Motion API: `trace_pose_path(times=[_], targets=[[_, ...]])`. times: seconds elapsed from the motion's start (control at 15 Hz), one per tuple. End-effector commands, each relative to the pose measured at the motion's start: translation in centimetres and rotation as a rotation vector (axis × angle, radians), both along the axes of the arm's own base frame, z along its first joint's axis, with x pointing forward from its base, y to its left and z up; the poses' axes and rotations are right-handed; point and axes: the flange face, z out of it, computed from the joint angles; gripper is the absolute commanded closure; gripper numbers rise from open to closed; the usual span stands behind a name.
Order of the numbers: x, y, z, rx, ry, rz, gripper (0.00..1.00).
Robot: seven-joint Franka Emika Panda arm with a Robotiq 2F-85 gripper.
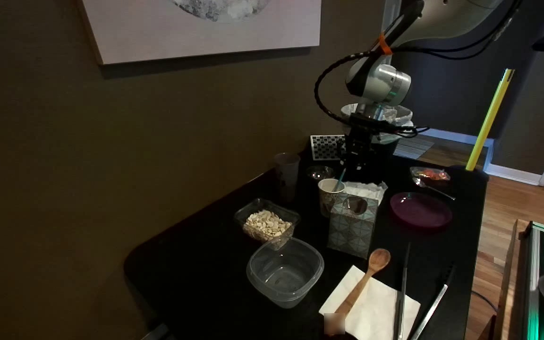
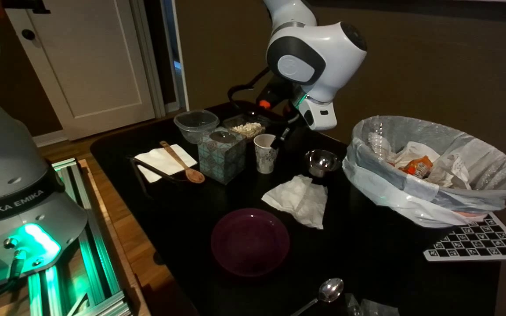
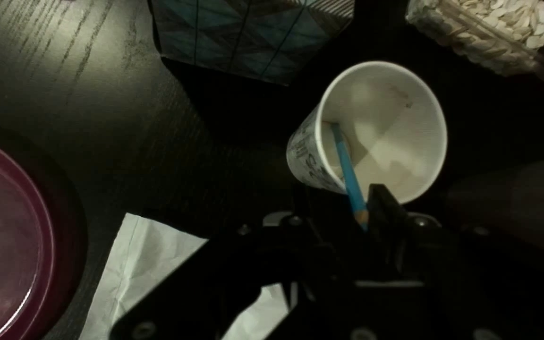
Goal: Pick up the blue pencil from the white paper cup and put it on the table
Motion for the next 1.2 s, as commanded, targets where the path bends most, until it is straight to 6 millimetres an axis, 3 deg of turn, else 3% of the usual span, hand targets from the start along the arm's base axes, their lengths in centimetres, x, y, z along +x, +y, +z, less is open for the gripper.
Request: trace_pose_path(times=[0.0,0.2,0.53,1.13], targets=[[-0.76,0.22,0.27,-0.005,0.027,-0.003,0.64],[-0.77,0.17,0.25,-0.010,0.030,-0.002,0.67],[-0.72,0.22,0.22,-0.012,0.034,-0.007,0.79],[-0.55,0.44,0.19,-0.010,0.038,-0.015,0.78]])
